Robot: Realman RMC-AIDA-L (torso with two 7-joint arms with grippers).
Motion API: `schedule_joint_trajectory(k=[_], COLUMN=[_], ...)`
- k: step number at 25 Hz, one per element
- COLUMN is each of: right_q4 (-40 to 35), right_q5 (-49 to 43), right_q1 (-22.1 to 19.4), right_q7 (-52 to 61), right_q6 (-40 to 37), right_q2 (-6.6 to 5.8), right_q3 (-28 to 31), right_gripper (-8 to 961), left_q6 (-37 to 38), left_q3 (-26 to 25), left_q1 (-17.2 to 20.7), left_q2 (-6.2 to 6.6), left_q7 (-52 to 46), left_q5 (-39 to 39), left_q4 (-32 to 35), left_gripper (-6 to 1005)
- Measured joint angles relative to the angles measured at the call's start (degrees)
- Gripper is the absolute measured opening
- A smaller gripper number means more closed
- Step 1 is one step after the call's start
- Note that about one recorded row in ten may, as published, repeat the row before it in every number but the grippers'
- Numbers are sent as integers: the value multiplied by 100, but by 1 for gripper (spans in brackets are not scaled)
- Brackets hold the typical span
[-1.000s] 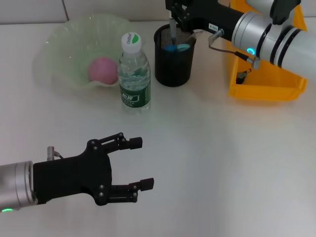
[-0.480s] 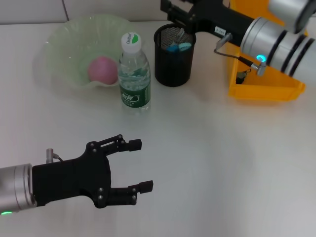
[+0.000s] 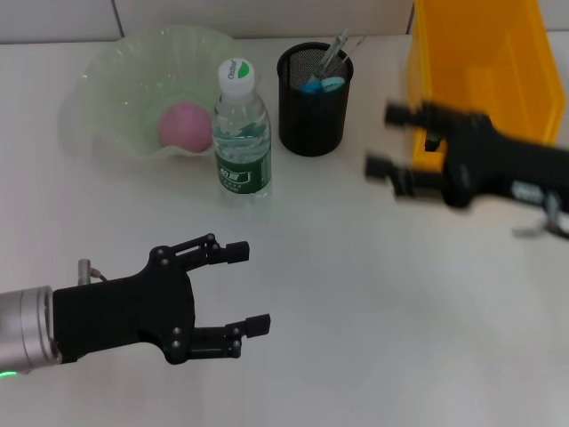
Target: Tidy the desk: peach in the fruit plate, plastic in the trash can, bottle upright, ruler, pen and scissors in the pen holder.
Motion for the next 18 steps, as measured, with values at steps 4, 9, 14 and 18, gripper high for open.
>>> schedule_joint_trajectory(k=[4,9,14,18], right_q4=[28,301,421,444], right_q5=[-1205,-2124,-2425,-2433], right_q1=[-307,-403,-383,-370], right_q7=[-13,-263,-380,-383], right_q6=[-1195,-1775,-1747,-1681], right_q2=[74,85,149,155], right_q3=[933,1287,1266,1263], right_gripper=[823,839,838,835], left_q6=[-44,-41,-33,-3], left_q3=[-50,-55,-24,-40], left_q1=[-106,-212,-309,-310], left_q2=[5,12,18,39], left_q7=[-20,-130,-217,-218], left_q5=[32,40,59,61], left_q4=[0,0,1,1], left_gripper=[860,860,860,860])
